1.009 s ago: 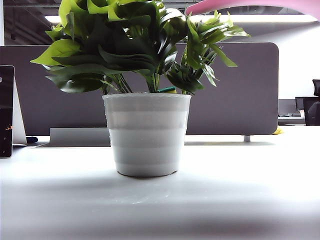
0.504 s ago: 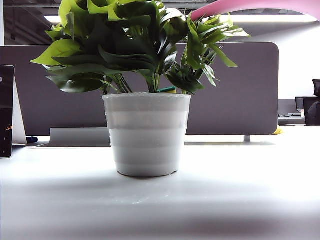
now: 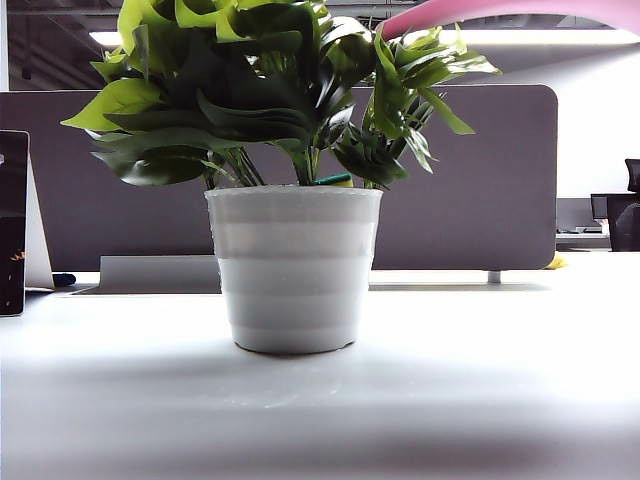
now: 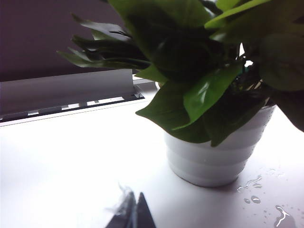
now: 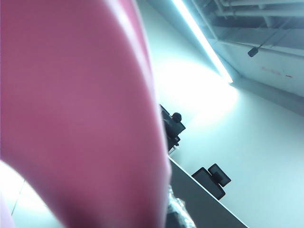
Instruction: Pick up the watering can from the table, water the potted plant, and put the can back.
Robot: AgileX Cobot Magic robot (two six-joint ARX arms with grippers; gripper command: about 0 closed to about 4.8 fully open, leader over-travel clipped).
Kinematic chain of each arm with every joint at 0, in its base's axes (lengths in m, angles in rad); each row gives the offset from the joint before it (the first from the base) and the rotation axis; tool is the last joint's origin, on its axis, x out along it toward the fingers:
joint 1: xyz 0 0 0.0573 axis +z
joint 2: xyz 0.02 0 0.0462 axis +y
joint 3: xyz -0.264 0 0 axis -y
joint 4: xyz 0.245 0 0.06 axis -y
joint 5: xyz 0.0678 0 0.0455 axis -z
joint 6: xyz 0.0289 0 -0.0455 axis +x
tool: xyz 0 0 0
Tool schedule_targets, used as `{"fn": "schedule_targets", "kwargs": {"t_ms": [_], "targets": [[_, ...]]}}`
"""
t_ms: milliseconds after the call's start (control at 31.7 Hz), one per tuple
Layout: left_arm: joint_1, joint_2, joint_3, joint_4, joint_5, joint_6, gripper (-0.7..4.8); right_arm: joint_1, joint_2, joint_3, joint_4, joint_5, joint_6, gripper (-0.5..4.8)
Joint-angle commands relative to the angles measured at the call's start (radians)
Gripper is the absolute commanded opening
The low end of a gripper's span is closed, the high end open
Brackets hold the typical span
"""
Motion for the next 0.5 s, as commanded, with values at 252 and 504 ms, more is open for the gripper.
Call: {"fn": "schedule_targets", "kwargs": {"t_ms": [252, 504], "targets": [[0.002, 0.001, 0.001, 0.005, 0.003, -0.003, -0.05, 0.003, -0.005, 0.023, 0.117, 0.007, 0.024, -0.06], [0.002, 0.001, 0.001, 0.005, 0.004, -0.003, -0.05, 0.003, -0.005, 0.023, 0.116, 0.007, 0.029, -0.06]]}}
